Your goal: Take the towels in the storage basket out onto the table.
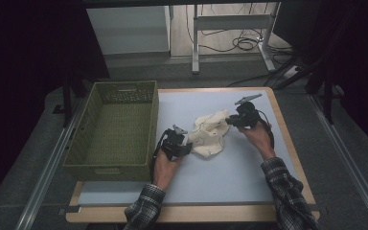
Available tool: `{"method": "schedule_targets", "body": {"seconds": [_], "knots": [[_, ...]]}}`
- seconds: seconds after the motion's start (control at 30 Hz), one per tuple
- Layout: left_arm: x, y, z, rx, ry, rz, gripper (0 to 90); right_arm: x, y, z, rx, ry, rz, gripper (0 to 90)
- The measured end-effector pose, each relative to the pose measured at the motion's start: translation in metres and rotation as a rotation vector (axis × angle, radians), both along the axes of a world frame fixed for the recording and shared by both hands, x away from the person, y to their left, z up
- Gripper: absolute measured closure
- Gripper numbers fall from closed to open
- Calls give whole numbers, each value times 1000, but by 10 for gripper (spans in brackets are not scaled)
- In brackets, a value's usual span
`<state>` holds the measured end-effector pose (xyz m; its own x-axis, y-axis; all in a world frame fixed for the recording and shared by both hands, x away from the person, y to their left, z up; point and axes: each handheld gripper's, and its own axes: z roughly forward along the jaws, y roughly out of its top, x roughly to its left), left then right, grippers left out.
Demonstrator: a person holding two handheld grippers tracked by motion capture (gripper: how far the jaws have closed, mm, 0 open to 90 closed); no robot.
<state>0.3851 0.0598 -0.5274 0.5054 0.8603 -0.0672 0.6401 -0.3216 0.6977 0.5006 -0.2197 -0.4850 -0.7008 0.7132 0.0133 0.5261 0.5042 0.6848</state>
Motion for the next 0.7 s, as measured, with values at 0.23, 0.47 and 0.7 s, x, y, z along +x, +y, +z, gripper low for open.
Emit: {"method": "schedule_targets", "body": {"seconds": [0.23, 0.47, 0.7], "knots": [[-2, -2, -2, 7, 3, 0, 518, -1, 7, -30, -22, 13, 16, 551], [-3, -5, -4, -1, 3, -34, 673, -6, 5, -31, 3, 32, -18, 876], [-6, -4, 11, -13, -15, -59, 805, -35, -21, -12, 26, 8, -28, 880]]}}
